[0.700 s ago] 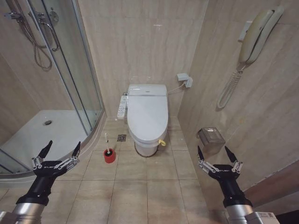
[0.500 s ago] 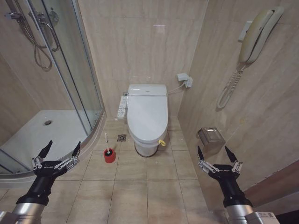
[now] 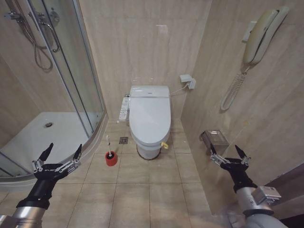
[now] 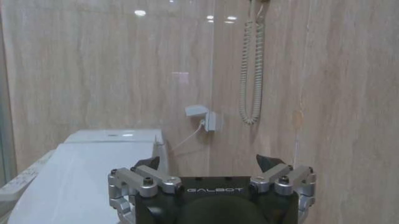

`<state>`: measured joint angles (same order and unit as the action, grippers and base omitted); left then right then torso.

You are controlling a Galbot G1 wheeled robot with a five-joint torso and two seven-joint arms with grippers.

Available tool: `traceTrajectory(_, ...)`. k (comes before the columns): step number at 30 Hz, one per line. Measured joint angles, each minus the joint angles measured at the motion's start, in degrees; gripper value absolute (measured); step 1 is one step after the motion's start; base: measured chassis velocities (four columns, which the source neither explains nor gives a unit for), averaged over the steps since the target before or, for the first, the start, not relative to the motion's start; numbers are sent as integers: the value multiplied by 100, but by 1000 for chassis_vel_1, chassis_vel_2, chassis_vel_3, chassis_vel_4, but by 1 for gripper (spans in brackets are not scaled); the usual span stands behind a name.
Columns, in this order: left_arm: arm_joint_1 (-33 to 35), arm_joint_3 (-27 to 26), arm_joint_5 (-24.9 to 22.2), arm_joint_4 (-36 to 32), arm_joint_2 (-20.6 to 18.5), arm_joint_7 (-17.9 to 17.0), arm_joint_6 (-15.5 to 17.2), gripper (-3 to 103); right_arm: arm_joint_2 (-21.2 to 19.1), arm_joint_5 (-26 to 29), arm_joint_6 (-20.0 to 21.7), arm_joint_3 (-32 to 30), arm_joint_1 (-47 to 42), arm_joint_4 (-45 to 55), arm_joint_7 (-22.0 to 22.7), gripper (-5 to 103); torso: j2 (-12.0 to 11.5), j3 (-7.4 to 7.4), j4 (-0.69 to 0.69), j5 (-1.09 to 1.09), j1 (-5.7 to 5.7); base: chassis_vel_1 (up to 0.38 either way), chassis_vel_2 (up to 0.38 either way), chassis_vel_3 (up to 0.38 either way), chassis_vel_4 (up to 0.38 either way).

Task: Open the toilet lid, clean the toilet bowl with a toilet brush, close the toilet lid, and flush.

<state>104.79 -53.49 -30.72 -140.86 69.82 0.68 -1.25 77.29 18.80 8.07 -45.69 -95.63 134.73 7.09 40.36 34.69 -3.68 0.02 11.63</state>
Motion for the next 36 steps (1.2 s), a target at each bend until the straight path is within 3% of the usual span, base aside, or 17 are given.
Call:
traceTrajectory(5,0,0,0,0,0,0,0,100,-39,93,26,11,-11,72,-3,100,0,-1,1,0,0,0,0,0,0)
traceTrajectory(8,0,0,0,0,-1,0,0,100,-295,533,-1,211,-140,676,-223,100,1,-2,-1,-8,-1,0,0,0,0)
traceTrajectory(11,0,0,0,0,0,0,0,100,-459,578,-204,205,-131,538,-300,100,0,-1,4,2,-1,0,0,0,0)
traceTrajectory(14,0,0,0,0,0,0,0,100,-529,607,-338,224,-77,358,-312,100,0,-1,0,-2,-1,0,0,0,0)
traceTrajectory(36,0,0,0,0,0,0,0,100,-649,561,-346,384,669,-366,-385,100,1,-1,0,-1,-2,-12,9,11,-11)
